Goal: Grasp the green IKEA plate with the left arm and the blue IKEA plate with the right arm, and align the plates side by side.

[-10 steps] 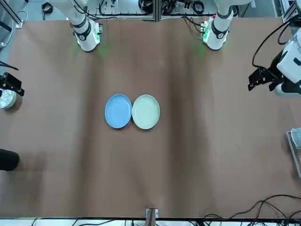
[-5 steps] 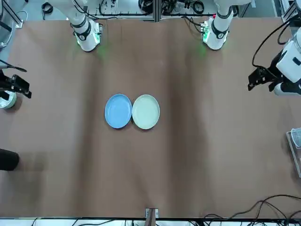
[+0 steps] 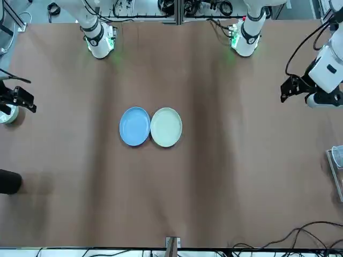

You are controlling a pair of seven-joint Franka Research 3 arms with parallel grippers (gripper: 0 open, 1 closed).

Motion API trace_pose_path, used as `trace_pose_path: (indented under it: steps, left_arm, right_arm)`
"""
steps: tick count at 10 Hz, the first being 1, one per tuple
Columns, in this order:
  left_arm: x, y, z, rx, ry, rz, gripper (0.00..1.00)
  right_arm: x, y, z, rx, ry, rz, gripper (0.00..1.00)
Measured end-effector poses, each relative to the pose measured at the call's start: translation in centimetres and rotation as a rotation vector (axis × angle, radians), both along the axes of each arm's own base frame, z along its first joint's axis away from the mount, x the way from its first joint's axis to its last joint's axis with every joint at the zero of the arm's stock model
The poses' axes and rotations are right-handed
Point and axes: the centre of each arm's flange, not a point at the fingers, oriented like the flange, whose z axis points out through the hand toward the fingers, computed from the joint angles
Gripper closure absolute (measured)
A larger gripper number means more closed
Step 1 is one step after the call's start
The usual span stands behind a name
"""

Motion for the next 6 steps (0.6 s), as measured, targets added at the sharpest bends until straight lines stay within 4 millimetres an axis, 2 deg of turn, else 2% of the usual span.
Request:
trace_pose_path:
  steps: [4, 6]
  left_arm:
    - [-0.2, 0.3, 0.4, -0.005, -0.006, 0.006, 0.02]
    - [-0.2, 1.1, 0.4, -0.017, -0.005, 0.022, 0.02]
  right_arm:
    - [0.1, -0.1, 0.1, -0.001, -0.011, -0.002, 0.0]
    - [0.1, -0.2, 0.1, -0.001, -0.011, -0.002, 0.0]
